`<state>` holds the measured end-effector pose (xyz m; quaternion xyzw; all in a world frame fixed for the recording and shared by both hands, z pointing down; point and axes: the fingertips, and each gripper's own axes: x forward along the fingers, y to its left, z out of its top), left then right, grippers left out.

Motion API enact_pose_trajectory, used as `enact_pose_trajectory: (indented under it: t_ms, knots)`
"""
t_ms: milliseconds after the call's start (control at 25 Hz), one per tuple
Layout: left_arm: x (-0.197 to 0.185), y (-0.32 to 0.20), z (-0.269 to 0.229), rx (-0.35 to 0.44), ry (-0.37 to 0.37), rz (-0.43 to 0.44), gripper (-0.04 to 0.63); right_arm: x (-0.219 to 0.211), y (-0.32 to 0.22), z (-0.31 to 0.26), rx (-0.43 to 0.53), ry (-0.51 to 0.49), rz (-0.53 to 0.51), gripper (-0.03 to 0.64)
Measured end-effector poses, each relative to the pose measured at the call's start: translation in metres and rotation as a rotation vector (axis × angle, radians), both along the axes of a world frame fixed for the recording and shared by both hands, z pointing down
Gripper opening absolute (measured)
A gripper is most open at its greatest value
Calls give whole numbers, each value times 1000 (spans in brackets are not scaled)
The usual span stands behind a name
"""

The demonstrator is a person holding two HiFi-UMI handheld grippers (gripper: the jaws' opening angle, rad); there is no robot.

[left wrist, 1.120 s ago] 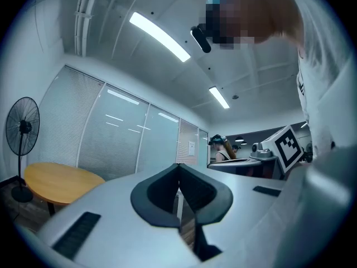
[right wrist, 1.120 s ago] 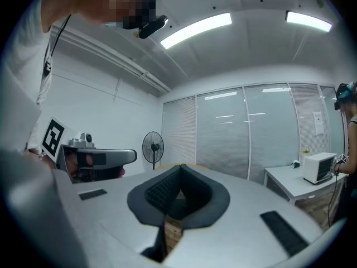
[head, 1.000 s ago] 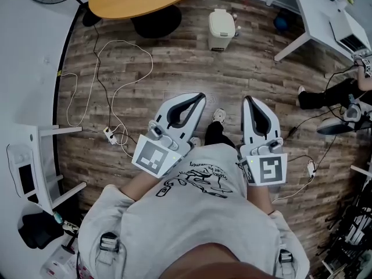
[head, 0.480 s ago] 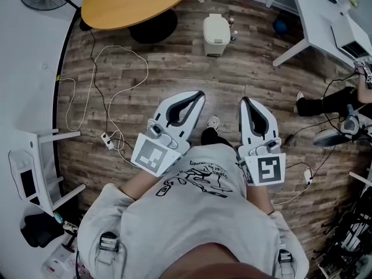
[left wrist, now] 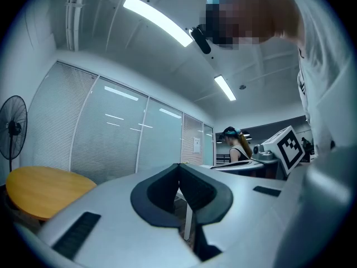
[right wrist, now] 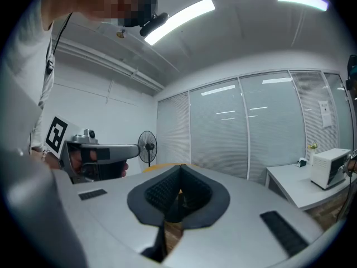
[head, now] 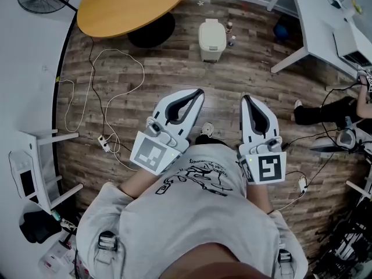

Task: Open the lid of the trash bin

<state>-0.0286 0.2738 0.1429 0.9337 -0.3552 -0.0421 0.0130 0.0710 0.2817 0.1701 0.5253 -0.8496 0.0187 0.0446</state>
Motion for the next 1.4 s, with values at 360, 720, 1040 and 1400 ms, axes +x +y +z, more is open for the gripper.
enact_pose_trajectory:
  t_ms: [360,720,1040,1400]
  knots:
    - [32,-39,2,4,6,-10,17,32,-40,2,-1,2,-18,6]
    - [44,-70,11,-32,-25,-2,15,50,-72,6,-3,-10,7,6]
    - [41,-119,12,-12,-4,1,15,46,-119,12,-8,-4,9,6]
    - [21,-199,12,-17,4,-3,16,26,-198,9,-15,19,-5,6]
